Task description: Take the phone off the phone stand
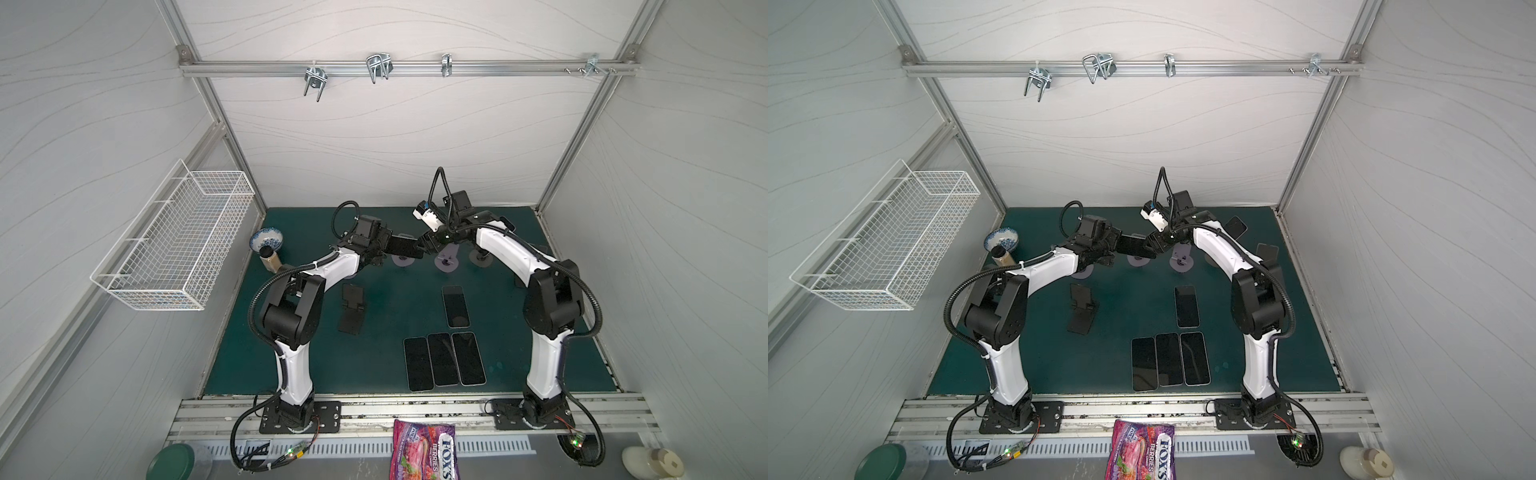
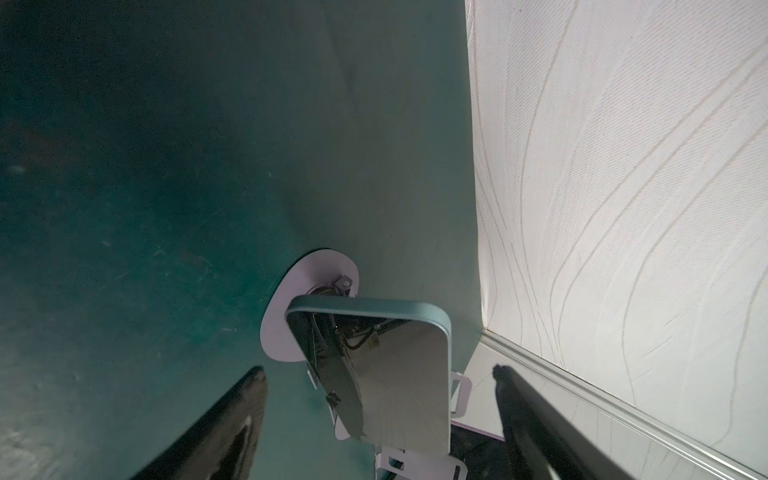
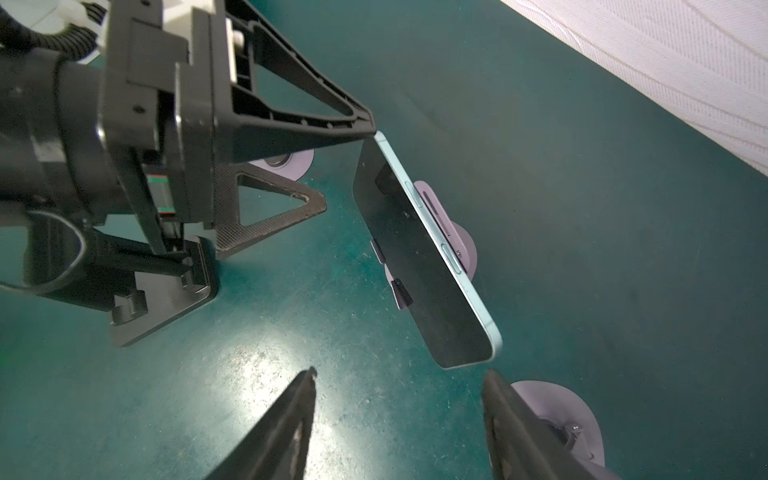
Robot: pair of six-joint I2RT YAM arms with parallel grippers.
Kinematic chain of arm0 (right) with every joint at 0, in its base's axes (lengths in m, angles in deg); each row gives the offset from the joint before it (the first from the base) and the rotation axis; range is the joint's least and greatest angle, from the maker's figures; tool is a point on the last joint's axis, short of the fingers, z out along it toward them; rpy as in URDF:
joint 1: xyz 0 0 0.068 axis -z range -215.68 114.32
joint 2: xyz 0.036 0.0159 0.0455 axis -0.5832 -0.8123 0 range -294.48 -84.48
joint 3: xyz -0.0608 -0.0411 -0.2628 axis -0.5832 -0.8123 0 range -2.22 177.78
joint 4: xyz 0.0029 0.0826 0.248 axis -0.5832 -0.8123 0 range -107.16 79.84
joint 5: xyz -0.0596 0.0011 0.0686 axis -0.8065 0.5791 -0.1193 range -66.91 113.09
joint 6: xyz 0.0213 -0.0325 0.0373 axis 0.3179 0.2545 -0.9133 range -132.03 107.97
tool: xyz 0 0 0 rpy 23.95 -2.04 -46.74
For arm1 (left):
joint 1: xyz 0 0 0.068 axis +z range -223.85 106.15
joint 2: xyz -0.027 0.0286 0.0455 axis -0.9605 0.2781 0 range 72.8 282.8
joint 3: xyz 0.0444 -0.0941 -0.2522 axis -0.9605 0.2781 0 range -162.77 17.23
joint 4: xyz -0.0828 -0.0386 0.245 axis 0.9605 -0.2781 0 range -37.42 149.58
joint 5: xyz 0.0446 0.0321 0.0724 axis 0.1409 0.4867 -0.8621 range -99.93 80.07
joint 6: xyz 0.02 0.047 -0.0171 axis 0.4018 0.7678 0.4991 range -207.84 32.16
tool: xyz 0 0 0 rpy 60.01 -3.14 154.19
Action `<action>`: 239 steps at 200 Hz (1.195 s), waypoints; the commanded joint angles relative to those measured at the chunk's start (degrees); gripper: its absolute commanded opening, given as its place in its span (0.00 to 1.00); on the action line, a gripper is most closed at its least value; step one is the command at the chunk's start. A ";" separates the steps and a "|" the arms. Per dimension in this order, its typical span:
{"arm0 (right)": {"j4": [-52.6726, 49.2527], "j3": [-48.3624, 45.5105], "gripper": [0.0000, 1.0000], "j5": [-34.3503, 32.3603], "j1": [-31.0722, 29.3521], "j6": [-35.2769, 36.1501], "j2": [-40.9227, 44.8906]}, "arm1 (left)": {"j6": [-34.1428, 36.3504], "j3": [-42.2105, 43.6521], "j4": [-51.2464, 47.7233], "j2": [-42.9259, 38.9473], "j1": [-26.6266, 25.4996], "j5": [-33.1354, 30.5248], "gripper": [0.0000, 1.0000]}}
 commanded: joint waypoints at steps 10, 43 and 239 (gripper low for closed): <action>-1.06 0.61 0.65 1.41 -0.14 1.93 0.49 | -2.74 -0.39 2.12 -1.12 -0.53 -2.94 0.87; -1.08 0.03 0.65 1.52 -0.07 1.94 0.73 | -5.14 -0.19 2.43 -1.18 -0.99 -3.65 0.87; -1.04 -2.03 0.65 2.32 0.86 2.41 2.33 | -8.21 -3.74 -2.94 0.19 -3.64 -8.74 0.90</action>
